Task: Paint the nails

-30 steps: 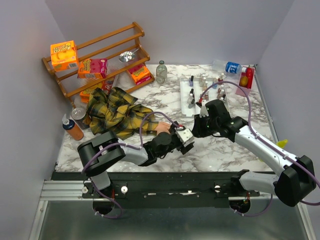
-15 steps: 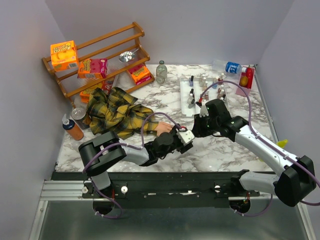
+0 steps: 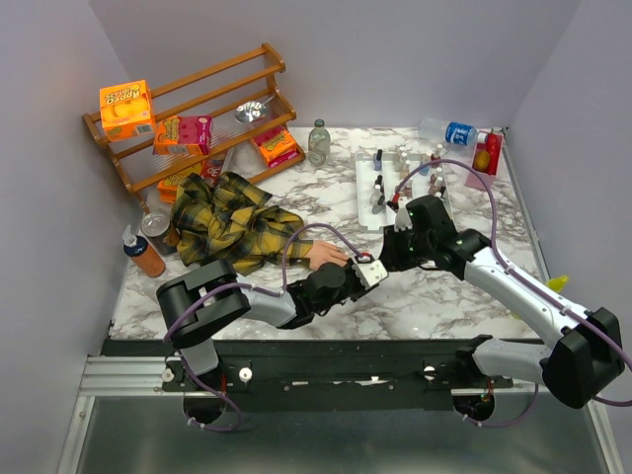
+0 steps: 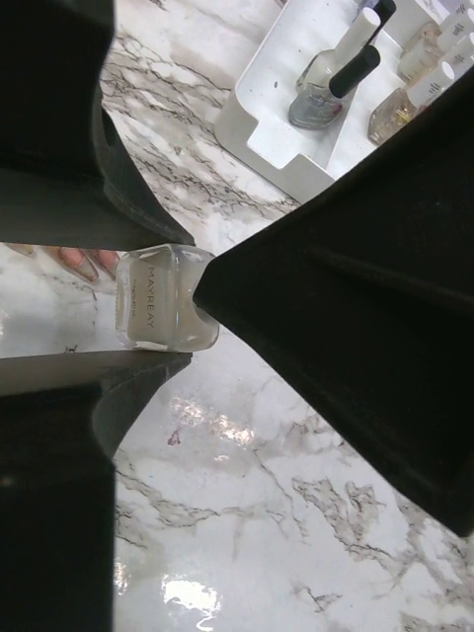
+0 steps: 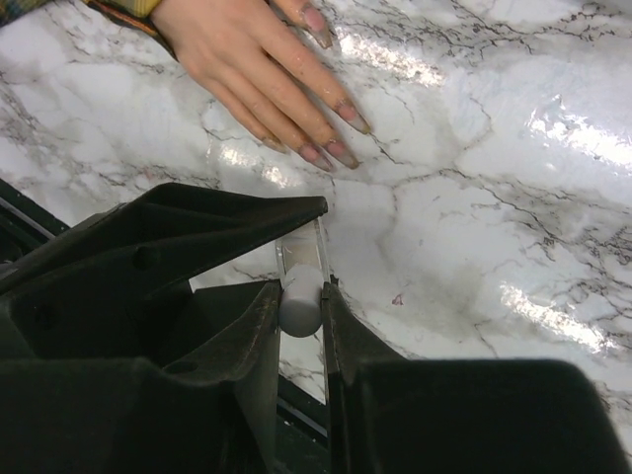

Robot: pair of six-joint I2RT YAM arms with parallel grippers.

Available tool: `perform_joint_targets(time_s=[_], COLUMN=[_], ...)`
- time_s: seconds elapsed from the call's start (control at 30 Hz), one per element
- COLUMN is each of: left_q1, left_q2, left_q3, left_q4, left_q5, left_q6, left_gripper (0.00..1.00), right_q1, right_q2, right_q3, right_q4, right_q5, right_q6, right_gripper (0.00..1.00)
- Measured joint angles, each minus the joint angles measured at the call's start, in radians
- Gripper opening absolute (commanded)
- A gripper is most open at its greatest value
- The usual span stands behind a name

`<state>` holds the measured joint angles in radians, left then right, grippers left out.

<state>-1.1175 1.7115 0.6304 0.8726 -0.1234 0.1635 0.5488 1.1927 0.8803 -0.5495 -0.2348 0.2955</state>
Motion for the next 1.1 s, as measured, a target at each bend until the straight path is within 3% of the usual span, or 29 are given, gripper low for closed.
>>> perform_joint_targets(time_s=[0.2, 0.37, 0.97, 1.0, 1.03, 1.1], left_q1=[-0.001, 0.002, 0.071, 0.082, 0.093, 0.114], left_q2=[0.000, -0.019, -0.212, -0.214, -0.216, -0.217], left_q3=[0.000, -0.001, -0.049, -0.049, -0.049, -0.053], left_q4=[0.000, -0.024, -0.111, -0.111, -0.108, -0.095], left_q5=[0.012, 0.061, 0.506, 0.543, 0.584, 0.643], left_q6=[0.004, -0.001, -0.157, -0.171, -0.195, -0.230], left_gripper=[0.15, 0.11, 0.10, 0.10, 0.10, 0.10], right_q1=[0.000, 0.000, 0.001, 0.002, 0.002, 0.002], right_q2=[-0.005, -0.021, -0.227, -0.230, -0.232, -0.236], right_q3=[0.000, 0.000, -0.023, -0.023, -0.023, -0.023], right_q4=[-0.006, -0.029, -0.107, -0.108, -0.108, -0.107], right_q5=[0.000, -0.018, -0.224, -0.236, -0.251, -0.274], right_q6=[-0.001, -0.026, -0.130, -0.135, -0.139, -0.141], right_gripper=[0.07, 0.01, 0.01, 0.02, 0.17, 0.36])
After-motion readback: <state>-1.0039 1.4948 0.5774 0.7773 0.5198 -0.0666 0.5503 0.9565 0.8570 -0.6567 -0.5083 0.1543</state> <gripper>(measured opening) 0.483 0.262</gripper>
